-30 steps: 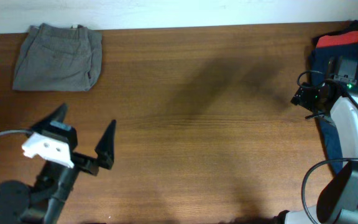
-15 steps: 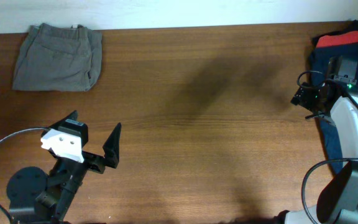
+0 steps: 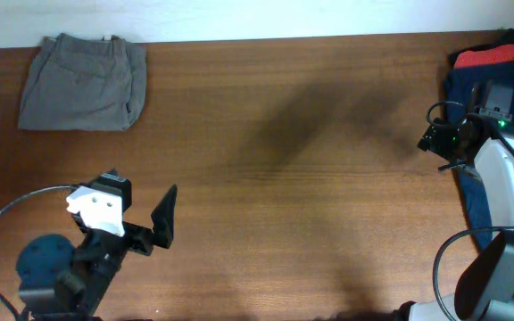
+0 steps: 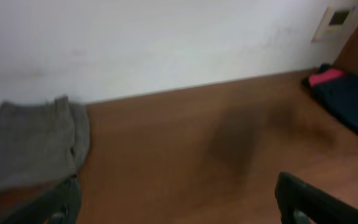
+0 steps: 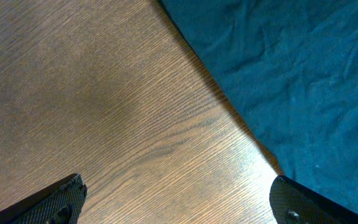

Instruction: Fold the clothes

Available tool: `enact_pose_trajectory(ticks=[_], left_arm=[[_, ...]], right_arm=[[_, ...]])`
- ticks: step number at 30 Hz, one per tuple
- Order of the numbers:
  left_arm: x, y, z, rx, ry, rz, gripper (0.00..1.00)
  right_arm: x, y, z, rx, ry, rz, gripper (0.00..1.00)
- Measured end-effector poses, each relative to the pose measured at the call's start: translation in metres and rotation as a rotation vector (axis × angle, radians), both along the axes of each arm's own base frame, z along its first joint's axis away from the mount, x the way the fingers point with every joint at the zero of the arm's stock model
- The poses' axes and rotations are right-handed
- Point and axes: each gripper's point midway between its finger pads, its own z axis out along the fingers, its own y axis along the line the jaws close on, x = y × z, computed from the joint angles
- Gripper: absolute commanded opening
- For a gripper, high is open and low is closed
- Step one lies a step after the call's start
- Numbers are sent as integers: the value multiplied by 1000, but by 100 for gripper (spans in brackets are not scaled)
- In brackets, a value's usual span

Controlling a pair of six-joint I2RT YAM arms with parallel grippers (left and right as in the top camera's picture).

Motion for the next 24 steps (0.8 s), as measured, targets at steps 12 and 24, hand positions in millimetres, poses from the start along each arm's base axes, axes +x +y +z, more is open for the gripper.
enact_pose_trajectory(ticks=[12, 24], left_arm=[[-30, 0, -66, -6, 308, 1, 99], [-45, -1, -88, -7, 421, 1, 99]], right_arm=[[0, 1, 14, -13, -38, 2, 99], [-15, 48, 144, -108, -394, 114, 98]])
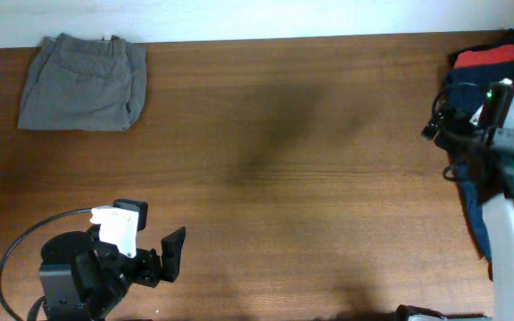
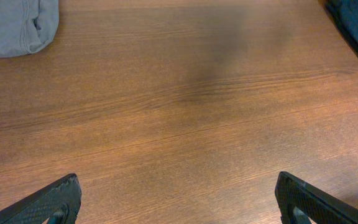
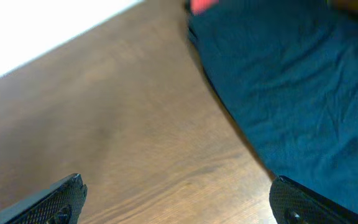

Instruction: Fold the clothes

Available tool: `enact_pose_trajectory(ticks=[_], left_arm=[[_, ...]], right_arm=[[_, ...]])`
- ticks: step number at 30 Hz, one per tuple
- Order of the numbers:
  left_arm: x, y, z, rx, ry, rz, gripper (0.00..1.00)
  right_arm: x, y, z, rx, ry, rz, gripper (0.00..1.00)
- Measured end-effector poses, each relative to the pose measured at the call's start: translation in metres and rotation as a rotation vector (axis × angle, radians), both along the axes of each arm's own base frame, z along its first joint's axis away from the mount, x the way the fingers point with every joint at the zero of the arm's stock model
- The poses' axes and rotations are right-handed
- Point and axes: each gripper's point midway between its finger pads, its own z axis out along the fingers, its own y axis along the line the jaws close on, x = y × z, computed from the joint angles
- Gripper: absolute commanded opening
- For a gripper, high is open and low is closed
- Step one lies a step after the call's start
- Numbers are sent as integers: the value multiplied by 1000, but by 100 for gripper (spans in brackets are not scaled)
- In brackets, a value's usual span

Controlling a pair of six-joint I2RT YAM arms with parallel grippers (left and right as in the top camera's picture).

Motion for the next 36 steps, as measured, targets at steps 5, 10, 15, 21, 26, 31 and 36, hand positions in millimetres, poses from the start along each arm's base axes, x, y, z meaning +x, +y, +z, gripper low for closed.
enact_pose_trajectory(ticks=[5, 10, 15, 21, 26, 31, 36], left_arm=[[0, 0, 0, 0, 0, 0, 99], [0, 0, 0, 0, 0, 0, 99], [0, 0, 0, 0, 0, 0, 99], [0, 0, 0, 0, 0, 0, 99], [0, 0, 0, 0, 0, 0, 99], [0, 0, 0, 0, 1, 0, 99], [0, 0, 0, 0, 0, 0, 99]], right_arm=[[-26, 15, 54, -32, -165, 29, 99], [-68, 23, 109, -70, -355, 28, 99], [-110, 30, 146, -100, -508, 27, 99], [-148, 37, 155, -122, -610, 24, 99], [-157, 38, 121, -117, -582, 22, 99], [-157, 39, 75, -104, -533, 28, 99], [-143, 40, 33, -99, -540, 44, 99]])
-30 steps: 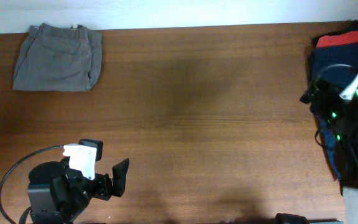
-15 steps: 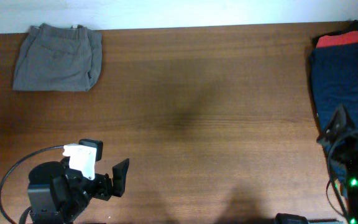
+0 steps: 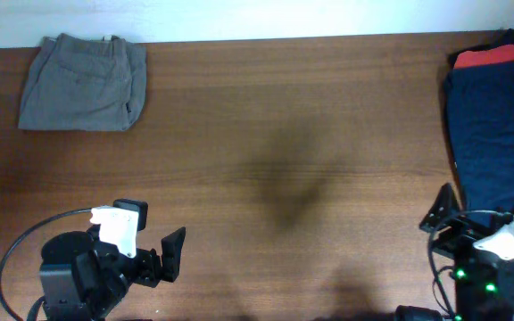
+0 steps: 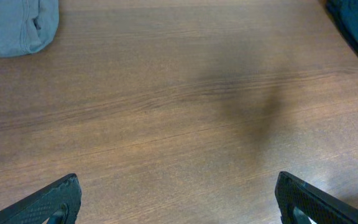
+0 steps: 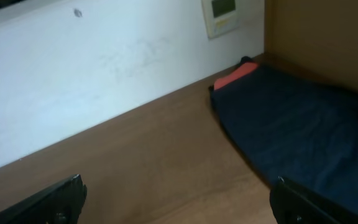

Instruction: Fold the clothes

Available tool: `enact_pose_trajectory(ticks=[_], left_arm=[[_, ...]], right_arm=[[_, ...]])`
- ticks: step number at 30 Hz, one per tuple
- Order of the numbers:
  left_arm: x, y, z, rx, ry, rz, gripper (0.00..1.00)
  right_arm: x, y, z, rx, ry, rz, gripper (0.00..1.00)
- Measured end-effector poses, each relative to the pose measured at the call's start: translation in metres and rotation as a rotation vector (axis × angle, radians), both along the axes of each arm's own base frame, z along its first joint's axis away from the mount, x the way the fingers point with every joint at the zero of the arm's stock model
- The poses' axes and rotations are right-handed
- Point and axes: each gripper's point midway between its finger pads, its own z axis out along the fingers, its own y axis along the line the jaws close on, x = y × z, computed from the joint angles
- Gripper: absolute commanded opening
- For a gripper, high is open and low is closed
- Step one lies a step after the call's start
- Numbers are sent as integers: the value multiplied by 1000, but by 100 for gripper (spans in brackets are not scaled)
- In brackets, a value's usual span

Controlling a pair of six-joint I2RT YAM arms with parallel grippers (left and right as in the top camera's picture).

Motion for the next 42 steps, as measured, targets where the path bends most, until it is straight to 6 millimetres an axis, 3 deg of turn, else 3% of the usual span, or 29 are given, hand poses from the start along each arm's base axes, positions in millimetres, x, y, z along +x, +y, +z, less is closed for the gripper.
enact_pose_trajectory(ticks=[7, 14, 21, 26, 35, 42], left_arm=[[0, 0, 0, 0, 1, 0, 99], [0, 0, 0, 0, 1, 0, 99], [0, 0, 0, 0, 2, 0, 99], [0, 0, 0, 0, 2, 0, 99], [0, 0, 0, 0, 2, 0, 99], [0, 0, 0, 0, 1, 0, 99]], right_arm=[[21, 14, -58, -14, -47, 80, 99], [33, 27, -99, -38, -75, 154, 99], [38, 38, -116, -98, -79, 232, 99], [40, 40, -101, -122, -136, 244, 99], [42, 52, -95, -131, -175, 295, 99], [47, 52, -120, -126, -147, 297, 99]])
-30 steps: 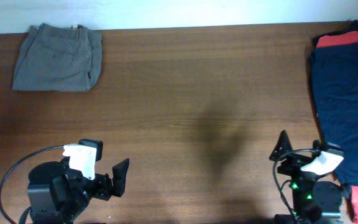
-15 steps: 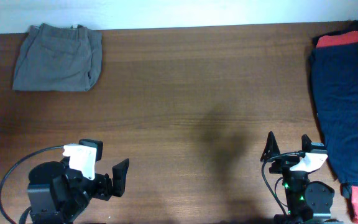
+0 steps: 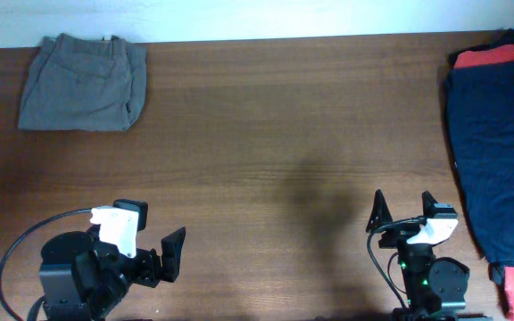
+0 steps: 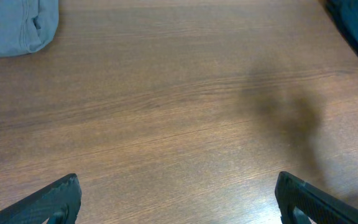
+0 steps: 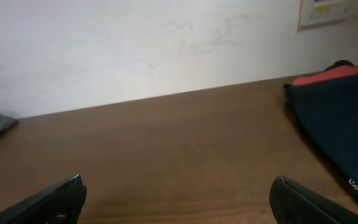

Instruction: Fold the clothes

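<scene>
Folded grey trousers lie at the table's far left corner, also seen as the grey trousers and at the edge as the trousers. A dark blue garment lies spread along the right edge, with a red garment under its far end; the blue garment and the red one show in the right wrist view. My left gripper sits at the front left, open and empty. My right gripper sits at the front right, open and empty.
The brown wooden table stretches between the two piles. A white wall runs behind it. Another bit of red cloth shows at the front right corner. A black cable loops by the left arm.
My right arm has moved left along the front edge, away from the blue garment, and its camera now faces the back wall squarely. The left arm and the clothes have not moved.
My right gripper was open over the edge of the blue garment while the left arm was raised at the front left. Then the left arm sat lower at the front left. The right arm then stood at the front right edge, and now further left.
</scene>
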Available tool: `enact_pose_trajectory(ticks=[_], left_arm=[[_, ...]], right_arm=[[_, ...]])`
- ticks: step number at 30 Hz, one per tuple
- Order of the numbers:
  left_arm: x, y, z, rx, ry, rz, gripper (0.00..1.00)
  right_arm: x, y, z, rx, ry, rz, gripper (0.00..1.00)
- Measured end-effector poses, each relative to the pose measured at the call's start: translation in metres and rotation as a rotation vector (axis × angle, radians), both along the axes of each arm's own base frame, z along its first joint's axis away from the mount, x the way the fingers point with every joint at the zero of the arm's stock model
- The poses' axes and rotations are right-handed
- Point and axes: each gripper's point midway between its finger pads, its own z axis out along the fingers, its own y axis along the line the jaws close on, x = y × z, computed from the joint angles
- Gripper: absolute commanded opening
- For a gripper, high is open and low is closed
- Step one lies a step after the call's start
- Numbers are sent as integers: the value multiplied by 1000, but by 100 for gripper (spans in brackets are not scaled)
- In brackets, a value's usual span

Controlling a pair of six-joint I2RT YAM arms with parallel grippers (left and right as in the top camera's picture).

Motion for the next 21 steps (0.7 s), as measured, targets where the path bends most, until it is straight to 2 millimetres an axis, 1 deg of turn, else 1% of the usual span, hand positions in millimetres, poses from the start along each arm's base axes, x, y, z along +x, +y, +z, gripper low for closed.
enact_pose_trajectory(ticks=[7, 12, 14, 17, 21], left_arm=[[0, 0, 0, 0, 0, 0, 99], [0, 0, 0, 0, 0, 0, 99], [0, 0, 0, 0, 0, 0, 99], [0, 0, 0, 0, 0, 0, 99], [0, 0, 0, 0, 0, 0, 99]], right_arm=[[2, 0, 1, -17, -26, 0, 99], [2, 0, 6, -26, -48, 0, 99], [2, 0, 4, -27, -40, 1, 99], [1, 0, -8, -27, 8, 1, 99], [1, 0, -10, -29, 14, 1, 99]])
